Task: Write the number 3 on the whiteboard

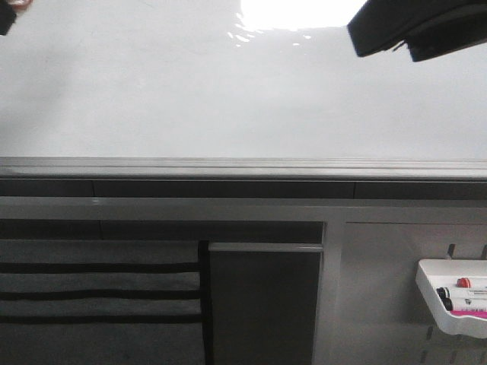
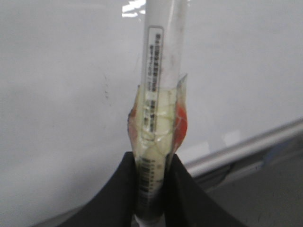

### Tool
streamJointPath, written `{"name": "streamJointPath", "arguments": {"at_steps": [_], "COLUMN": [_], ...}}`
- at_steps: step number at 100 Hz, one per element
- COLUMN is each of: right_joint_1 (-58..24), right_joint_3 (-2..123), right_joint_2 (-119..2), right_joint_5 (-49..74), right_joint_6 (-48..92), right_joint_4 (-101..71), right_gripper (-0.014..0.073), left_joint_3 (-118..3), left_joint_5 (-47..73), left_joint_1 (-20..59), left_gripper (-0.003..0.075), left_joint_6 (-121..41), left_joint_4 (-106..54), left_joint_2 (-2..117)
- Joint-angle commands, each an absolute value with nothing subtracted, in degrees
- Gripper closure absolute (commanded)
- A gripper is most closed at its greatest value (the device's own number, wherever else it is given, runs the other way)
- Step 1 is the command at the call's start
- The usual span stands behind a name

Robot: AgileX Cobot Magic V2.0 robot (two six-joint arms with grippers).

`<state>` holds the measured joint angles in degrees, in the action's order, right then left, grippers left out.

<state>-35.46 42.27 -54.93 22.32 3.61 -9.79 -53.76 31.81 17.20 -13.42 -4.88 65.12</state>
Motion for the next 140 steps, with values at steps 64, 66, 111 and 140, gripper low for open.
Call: {"name": "streamJointPath", "arguments": {"at_steps": [64,66,111,140], "right_joint_1": [-33.1,-33.1,-44.0,-44.5], "right_joint_3": [63.2,63.5,66.1,66.1], "right_joint_2": [-63.7,-64.1,-69.5,-69.5], "right_joint_5": [56.0,55.9,43.5,43.6], "right_joint_6": [54.4,56.2,76.5,76.5], "right_joint_4": [-39.8,-40.1,-43.1,-46.0], "right_gripper": [0.0206,0.0206,0.0206,0.0207], "left_joint_3": [-61.5,-61.5,-61.5,-61.5], "left_joint_5": [56.6,56.2,55.9,55.4], "left_joint_1": [37.4,37.8,39.4,39.4], "left_gripper": [0.0741,0.0741,0.0741,0.0741], "left_joint_6": [-52.8,-52.8,-52.8,-53.9], "left_joint_4": [-27.4,-27.4,-27.4,-25.6], "left_joint_2": [61.9,61.9,61.9,61.9]}}
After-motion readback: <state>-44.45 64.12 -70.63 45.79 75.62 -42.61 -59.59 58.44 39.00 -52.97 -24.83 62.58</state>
